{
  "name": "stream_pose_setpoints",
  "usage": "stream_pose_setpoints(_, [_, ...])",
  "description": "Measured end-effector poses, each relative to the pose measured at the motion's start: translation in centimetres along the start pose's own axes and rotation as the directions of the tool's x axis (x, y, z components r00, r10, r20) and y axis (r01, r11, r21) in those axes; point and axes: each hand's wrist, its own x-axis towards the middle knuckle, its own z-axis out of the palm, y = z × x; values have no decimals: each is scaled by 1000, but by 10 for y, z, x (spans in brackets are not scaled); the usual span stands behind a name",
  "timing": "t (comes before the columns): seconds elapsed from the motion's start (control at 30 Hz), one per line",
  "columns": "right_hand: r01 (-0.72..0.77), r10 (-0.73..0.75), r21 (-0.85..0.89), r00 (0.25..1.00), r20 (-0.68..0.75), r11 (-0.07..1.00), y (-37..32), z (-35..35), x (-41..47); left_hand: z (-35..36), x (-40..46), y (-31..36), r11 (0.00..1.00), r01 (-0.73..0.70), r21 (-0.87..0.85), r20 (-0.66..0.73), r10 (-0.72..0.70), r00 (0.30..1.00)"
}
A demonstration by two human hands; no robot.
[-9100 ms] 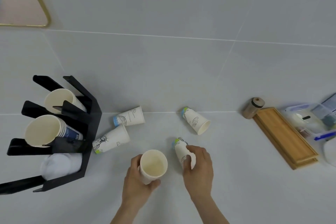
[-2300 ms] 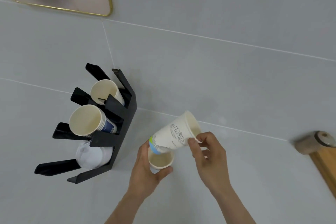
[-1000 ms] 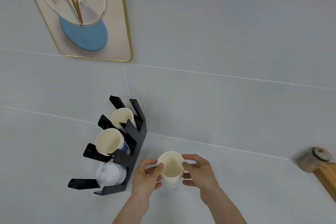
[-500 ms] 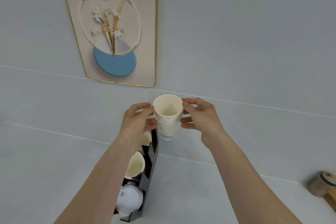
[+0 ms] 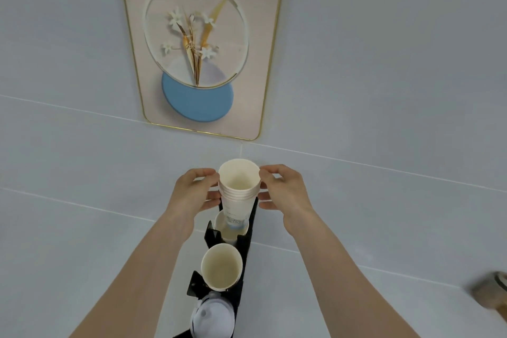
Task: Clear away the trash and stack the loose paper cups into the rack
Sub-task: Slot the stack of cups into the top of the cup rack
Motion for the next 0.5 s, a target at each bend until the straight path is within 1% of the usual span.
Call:
stream_pose_setpoints(0.23, [-123,111,-121,988,-103,985,61,34,25,-13,42,-57,977,102,185,30,-109,994])
stream_pose_setpoints(0.37, [-205,179,-201,974,-138,958,88,46,31,-16,57,-85,949,173,263,10,-182,983])
stream_pose_setpoints(0.5, [-248,199,-238,957,-211,939,106,56,33,-14,66,-99,943,219,251,-21,-221,975])
